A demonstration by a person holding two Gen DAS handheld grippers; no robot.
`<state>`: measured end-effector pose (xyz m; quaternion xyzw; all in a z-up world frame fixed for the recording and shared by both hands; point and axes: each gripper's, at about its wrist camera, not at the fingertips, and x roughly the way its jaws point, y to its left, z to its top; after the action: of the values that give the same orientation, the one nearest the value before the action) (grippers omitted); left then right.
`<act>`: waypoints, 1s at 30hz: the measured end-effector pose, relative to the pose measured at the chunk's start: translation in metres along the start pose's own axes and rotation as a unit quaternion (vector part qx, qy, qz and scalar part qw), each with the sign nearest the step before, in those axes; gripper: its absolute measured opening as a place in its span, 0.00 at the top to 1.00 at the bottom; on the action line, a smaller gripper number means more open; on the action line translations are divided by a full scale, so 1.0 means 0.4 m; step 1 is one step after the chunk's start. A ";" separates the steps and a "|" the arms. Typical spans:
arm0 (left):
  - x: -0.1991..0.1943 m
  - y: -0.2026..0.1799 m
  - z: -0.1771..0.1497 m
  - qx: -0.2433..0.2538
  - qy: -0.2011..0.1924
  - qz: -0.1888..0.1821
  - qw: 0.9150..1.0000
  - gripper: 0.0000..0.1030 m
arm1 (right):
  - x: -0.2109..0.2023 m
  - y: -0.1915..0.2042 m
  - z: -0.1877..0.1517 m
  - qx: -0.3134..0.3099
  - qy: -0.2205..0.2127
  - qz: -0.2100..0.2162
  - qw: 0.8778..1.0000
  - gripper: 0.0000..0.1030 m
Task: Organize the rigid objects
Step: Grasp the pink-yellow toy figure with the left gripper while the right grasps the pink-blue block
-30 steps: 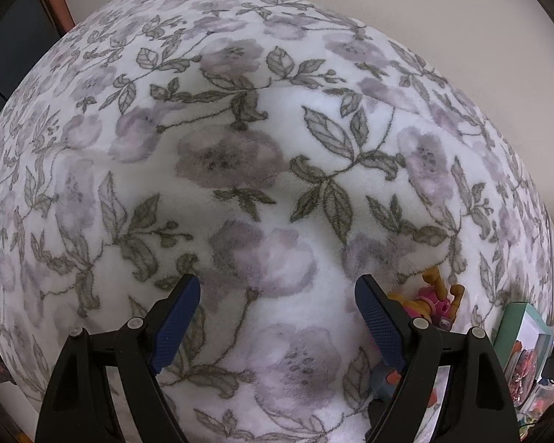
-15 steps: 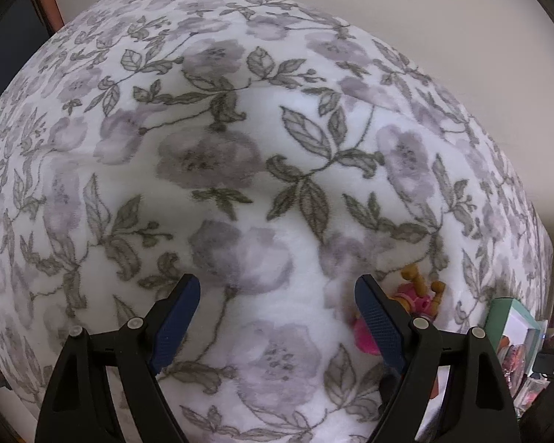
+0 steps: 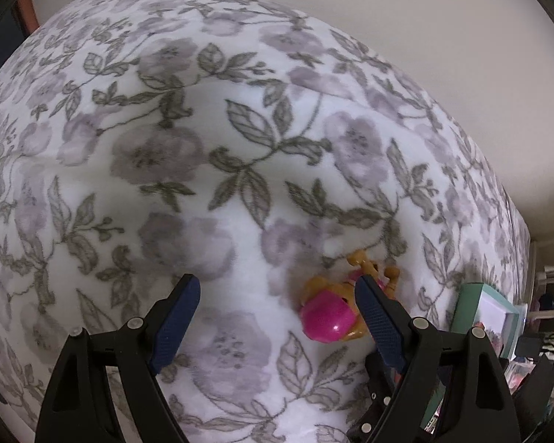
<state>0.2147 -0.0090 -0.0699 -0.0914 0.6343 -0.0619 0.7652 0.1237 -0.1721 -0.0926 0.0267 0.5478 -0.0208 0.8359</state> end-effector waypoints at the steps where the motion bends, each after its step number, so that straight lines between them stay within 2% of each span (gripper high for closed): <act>1: 0.003 -0.006 -0.001 0.002 0.003 -0.001 1.000 0.16 | 0.000 -0.004 0.000 0.002 0.000 0.000 1.000 0.30; 13: 0.033 -0.081 -0.020 0.052 0.009 0.018 0.998 0.17 | 0.001 -0.008 0.003 0.005 -0.003 -0.001 1.000 0.34; 18: 0.032 -0.115 -0.036 0.060 0.010 0.011 0.998 0.18 | 0.003 -0.009 0.003 0.008 -0.003 -0.004 1.000 0.39; 19: 0.034 -0.118 -0.035 0.062 0.012 0.009 0.998 0.20 | 0.003 -0.009 0.003 0.009 -0.003 -0.004 1.000 0.40; 21: 0.036 -0.133 -0.039 0.066 0.015 -0.002 0.998 0.28 | 0.002 -0.011 0.003 0.011 -0.003 -0.004 1.000 0.42; 25: 0.046 -0.156 -0.045 0.080 0.019 -0.011 0.997 0.35 | 0.004 -0.012 0.004 0.012 -0.003 -0.003 1.000 0.43; 26: 0.048 -0.167 -0.047 0.082 0.020 -0.018 0.996 0.41 | 0.004 -0.013 0.004 0.012 -0.003 -0.003 1.000 0.44; 30: 0.051 -0.192 -0.055 0.098 0.017 -0.009 0.995 0.41 | 0.003 -0.015 0.005 0.014 -0.003 -0.005 1.000 0.49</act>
<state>0.1987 -0.0896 -0.0765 -0.0204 0.6372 -0.1317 0.7591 0.1256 -0.1781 -0.0932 0.0355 0.5454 -0.0332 0.8368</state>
